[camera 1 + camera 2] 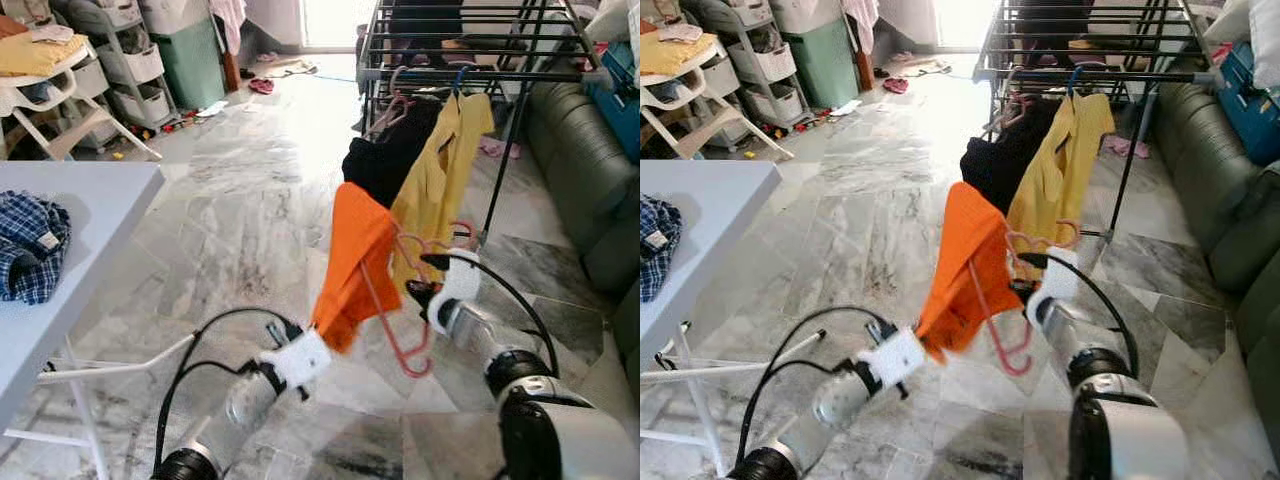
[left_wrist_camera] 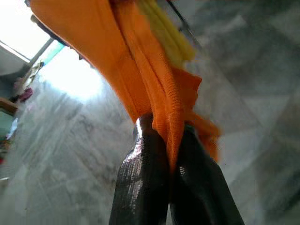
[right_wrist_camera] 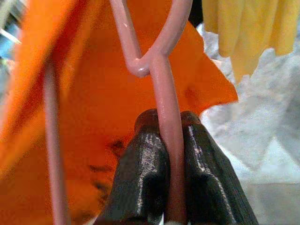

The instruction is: Hang hanger

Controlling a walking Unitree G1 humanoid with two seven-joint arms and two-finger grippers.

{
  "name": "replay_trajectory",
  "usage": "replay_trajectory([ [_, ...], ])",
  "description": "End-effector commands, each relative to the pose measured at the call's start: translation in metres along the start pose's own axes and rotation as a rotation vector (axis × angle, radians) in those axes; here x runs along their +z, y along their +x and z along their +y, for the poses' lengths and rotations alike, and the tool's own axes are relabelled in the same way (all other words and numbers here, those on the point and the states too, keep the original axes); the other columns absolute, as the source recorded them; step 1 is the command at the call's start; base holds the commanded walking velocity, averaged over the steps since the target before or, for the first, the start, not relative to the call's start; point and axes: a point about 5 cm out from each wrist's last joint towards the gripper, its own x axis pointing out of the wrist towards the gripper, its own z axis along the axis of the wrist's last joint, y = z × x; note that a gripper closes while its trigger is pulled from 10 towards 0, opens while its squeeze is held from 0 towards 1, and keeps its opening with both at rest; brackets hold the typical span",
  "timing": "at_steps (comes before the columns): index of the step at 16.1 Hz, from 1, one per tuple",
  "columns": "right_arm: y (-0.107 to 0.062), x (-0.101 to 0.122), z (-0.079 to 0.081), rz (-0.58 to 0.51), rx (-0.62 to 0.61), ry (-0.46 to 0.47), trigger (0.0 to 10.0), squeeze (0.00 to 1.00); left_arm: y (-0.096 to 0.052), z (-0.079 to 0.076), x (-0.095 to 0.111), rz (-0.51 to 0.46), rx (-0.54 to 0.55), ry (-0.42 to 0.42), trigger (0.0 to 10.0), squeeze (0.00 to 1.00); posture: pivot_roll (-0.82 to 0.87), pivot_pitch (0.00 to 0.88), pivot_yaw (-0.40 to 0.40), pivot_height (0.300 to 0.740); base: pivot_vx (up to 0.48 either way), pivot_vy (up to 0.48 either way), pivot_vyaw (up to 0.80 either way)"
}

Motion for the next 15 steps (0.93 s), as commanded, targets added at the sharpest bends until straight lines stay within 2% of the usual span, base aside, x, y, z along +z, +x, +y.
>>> replay_trajectory([
  [1, 0.0, 0.036, 0.013, -0.131, 0.016, 0.051, 10.0, 0.0, -0.004, -0.005, -0.01, 0.032, -0.028, 0.109, 10.0, 0.0, -0.09, 0.0, 0.043, 0.74, 0.0, 0.0, 0.0],
  [2, 0.001, 0.034, 0.016, -0.123, 0.011, 0.081, 10.0, 0.0, -0.005, -0.009, -0.012, 0.033, -0.045, 0.195, 10.0, 0.0, -0.09, 0.0, 0.042, 0.74, 0.0, 0.0, 0.0],
  [4, 0.003, 0.032, 0.026, -0.111, 0.015, 0.109, 10.0, 0.0, -0.008, -0.02, -0.019, 0.033, -0.095, 0.314, 10.0, 0.0, -0.09, 0.0, 0.037, 0.74, 0.0, 0.0, 0.0],
  [6, 0.003, 0.037, 0.029, -0.136, -0.037, 0.171, 10.0, 0.0, -0.007, -0.025, -0.015, -0.015, -0.115, 0.357, 10.0, 0.0, -0.09, 0.0, 0.035, 0.74, 0.0, 0.0, 0.0],
  [7, 0.004, 0.041, 0.03, -0.149, -0.058, 0.229, 10.0, 0.0, -0.006, -0.028, -0.009, -0.057, -0.116, 0.373, 10.0, 0.0, -0.09, 0.0, 0.033, 0.74, 0.0, 0.0, 0.0],
  [10, 0.005, 0.05, 0.035, -0.167, -0.078, 0.302, 10.0, 0.0, -0.002, -0.033, 0.001, -0.117, -0.118, 0.411, 10.0, 0.0, -0.08, 0.0, 0.03, 0.74, 0.0, 0.0, 0.0],
  [11, 0.005, 0.054, 0.039, -0.181, -0.073, 0.304, 10.0, 0.0, -0.001, -0.031, 0.0, -0.105, -0.107, 0.393, 10.0, 0.0, -0.08, 0.0, 0.032, 0.74, 0.0, 0.0, 0.0],
  [12, 0.004, 0.062, 0.045, -0.206, -0.078, 0.331, 10.0, 0.0, 0.002, -0.021, 0.001, -0.096, -0.063, 0.372, 10.0, 0.0, -0.08, 0.0, 0.032, 0.74, 0.0, 0.0, 0.0],
  [13, 0.004, 0.064, 0.047, -0.209, -0.075, 0.364, 10.0, 0.0, 0.003, -0.018, 0.002, -0.107, -0.054, 0.393, 10.0, 0.0, -0.08, 0.0, 0.036, 0.74, 0.0, 0.0, 0.0],
  [15, 0.003, 0.073, 0.048, -0.25, -0.14, 0.376, 10.0, 0.0, 0.006, -0.006, 0.002, -0.086, -0.016, 0.375, 10.0, 0.0, -0.08, 0.0, 0.039, 0.74, 0.0, 0.0, 0.0],
])
